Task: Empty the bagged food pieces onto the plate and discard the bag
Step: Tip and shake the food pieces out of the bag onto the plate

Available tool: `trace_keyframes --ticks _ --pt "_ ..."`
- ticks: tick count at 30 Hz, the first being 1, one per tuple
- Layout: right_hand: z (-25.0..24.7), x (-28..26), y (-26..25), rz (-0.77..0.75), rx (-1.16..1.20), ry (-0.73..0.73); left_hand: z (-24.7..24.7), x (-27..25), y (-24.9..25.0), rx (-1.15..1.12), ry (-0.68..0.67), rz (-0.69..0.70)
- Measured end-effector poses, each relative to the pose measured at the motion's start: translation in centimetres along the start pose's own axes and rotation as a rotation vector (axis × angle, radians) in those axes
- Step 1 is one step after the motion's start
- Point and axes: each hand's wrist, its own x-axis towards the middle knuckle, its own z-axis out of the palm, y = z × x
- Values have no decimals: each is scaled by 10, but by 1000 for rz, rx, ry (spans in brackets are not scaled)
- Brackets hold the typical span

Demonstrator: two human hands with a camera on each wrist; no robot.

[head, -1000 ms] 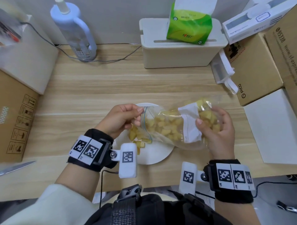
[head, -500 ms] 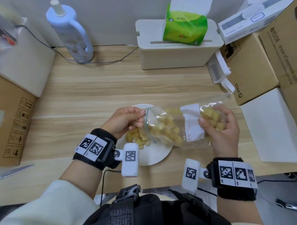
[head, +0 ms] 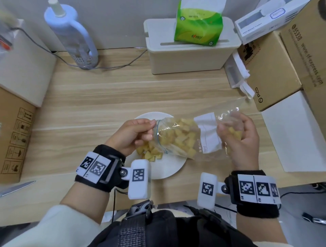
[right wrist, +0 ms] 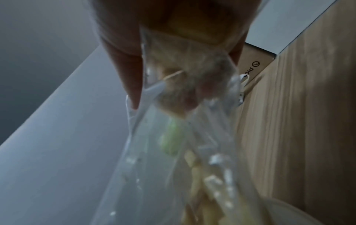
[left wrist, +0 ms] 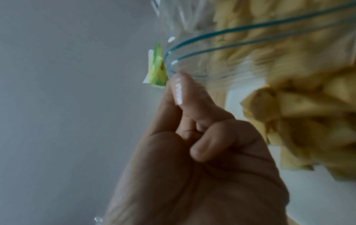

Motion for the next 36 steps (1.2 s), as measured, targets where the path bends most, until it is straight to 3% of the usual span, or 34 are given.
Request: trace_keyframes --ticks 3,10,17,24,28,36 --pt "0 1 -9 -33 22 -8 -6 -5 5 -68 -15 -24" --pt "28 2 -7 -7 0 -85 -22 -15 10 -28 122 33" --pt "32 2 -17 -9 8 -118 -26 -30 12 -65 108 55" --pt "28 -5 -19 -25 -36 -113 -22 -18 -7 -5 136 -57" --pt "17 -6 -24 -61 -79 -52 -8 -7 -12 33 68 -72" --pt "10 -8 -26 -79 -119 -97 -6 2 -11 121 102 -91"
